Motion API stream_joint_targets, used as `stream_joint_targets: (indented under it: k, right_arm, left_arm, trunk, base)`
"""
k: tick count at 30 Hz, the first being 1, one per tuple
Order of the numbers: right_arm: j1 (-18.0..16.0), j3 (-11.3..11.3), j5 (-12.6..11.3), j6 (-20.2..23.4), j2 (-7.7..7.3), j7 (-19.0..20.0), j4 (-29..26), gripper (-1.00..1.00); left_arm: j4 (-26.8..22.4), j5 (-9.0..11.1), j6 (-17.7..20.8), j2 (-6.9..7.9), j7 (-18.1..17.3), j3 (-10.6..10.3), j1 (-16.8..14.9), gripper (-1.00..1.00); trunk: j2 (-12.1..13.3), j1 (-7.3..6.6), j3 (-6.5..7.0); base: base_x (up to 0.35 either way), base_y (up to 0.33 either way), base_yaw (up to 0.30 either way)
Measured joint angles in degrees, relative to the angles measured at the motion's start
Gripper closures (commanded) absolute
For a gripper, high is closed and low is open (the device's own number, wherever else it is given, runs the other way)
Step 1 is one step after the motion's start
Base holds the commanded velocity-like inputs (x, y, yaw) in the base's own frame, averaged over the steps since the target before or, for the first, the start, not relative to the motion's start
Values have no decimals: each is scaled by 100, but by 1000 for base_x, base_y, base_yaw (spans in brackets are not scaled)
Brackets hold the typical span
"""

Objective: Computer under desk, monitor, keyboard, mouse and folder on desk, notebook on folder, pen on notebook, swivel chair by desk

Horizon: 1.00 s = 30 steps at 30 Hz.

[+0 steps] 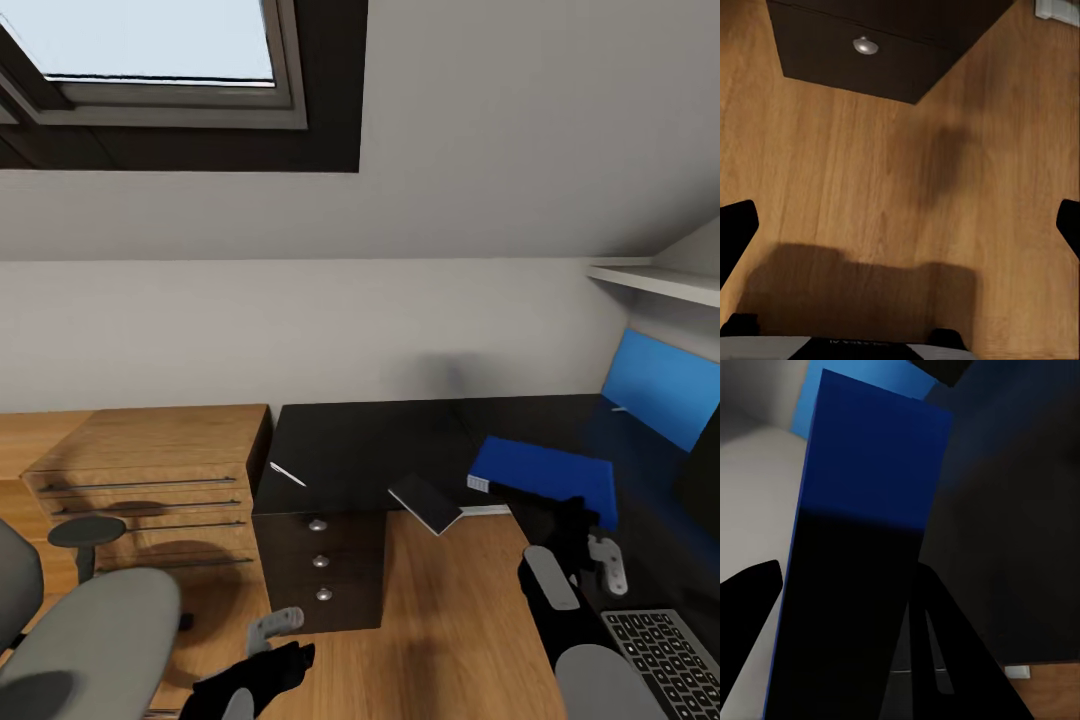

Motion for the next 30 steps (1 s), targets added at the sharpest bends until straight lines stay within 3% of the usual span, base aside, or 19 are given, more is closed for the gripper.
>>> stream_joint_targets:
  k: [13,20,30]
  right_arm:
    - [-3,-19,-10,-15,88,2,26,100]
    - [-3,-26,9,-16,78,6,40,100]
    - [-3,-47,-5,-5,28,-10,287,100]
  left_arm:
    - [36,54,64,22,11,22,0,-100]
    - [36,53,62,23,9,19,0,-100]
    - [37,70,66,16,6,12,0,-100]
  trunk:
    - [-1,-2,0]
    - [0,-2,0]
    - [0,0,0]
  base:
    - [41,0,0]
    - [222,0,0]
    - [16,0,0]
